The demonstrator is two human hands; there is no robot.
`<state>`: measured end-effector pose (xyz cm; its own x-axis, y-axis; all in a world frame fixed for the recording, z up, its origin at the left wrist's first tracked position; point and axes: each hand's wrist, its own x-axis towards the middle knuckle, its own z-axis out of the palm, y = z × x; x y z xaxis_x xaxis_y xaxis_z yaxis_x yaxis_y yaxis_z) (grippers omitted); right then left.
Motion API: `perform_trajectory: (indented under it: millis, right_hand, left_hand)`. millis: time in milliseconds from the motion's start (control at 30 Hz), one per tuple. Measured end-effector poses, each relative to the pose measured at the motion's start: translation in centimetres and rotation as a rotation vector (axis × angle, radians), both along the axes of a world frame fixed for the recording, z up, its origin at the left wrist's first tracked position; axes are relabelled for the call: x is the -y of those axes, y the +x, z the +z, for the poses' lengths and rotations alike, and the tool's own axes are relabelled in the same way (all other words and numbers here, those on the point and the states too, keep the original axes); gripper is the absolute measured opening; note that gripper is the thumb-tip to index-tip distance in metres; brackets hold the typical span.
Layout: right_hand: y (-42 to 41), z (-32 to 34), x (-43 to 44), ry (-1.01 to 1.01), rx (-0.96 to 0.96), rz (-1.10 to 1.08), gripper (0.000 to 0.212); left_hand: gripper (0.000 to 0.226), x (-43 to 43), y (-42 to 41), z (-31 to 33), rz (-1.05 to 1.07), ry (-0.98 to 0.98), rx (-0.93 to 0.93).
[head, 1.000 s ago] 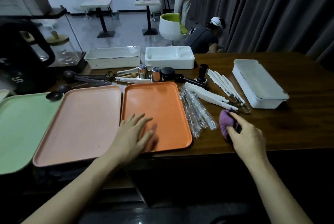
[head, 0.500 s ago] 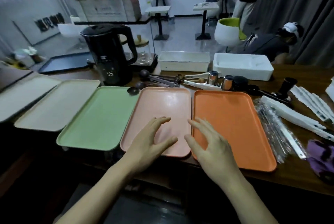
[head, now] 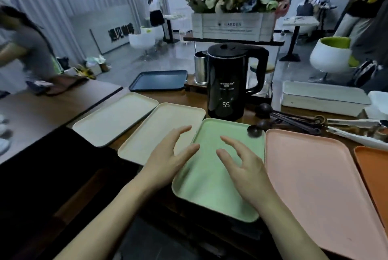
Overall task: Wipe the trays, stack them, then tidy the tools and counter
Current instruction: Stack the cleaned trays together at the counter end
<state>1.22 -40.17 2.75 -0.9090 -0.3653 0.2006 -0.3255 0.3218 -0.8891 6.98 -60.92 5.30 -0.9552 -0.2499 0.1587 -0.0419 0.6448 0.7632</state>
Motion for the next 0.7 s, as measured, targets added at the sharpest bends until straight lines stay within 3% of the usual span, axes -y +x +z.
perform_trajectory:
  millis: [533,700]
  right_hand:
    - [-13.6,0.7,20.5,0.052,-0.027,0.163,0.046]
    - [-18.8,0.2,27.7,0.050,0.013,0.126,0.061]
  left_hand:
    - [0.058,18.8,-10.4,0.2,0.157,-0.044,0.024]
    - [0.067,26.5,-16.4,-0.4,0.145,-0.122,0.017]
